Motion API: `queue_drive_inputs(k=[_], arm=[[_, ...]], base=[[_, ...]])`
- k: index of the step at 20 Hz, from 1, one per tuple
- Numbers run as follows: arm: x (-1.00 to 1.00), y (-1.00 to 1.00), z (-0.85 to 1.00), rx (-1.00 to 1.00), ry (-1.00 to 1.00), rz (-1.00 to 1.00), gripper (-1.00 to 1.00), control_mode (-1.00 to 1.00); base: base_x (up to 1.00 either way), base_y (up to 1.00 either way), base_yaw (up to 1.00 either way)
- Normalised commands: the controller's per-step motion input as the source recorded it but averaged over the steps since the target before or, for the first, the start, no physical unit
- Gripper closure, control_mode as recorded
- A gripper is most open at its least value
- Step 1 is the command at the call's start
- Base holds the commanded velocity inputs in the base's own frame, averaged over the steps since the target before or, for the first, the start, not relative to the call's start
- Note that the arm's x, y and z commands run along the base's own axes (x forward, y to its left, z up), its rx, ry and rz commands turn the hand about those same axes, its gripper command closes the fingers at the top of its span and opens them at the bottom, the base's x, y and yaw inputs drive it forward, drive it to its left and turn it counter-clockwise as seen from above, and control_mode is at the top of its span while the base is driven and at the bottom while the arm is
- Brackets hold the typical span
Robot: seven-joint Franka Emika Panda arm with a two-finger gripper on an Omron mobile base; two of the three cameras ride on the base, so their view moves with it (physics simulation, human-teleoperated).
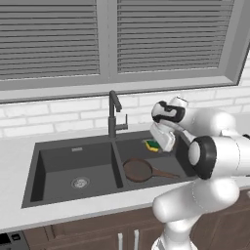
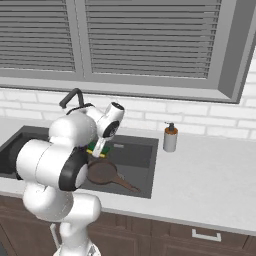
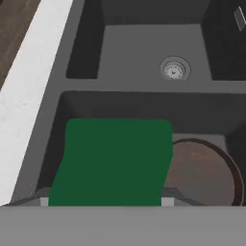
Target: Pick the pan and sponge and place them into the sink. Then turn on the water.
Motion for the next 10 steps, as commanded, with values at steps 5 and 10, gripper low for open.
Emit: queue_drive_inputs(k=[5,10], arm=[[0.13,0.37,-0.42,0.05,0.00,0.00,1.00,-1.00],[0.00,0.20,-0.62,0.00,0.00,0.00,1.00,-1.00]], base=[[0.00,0.00,0.00],[0.00,0.00,0.00]])
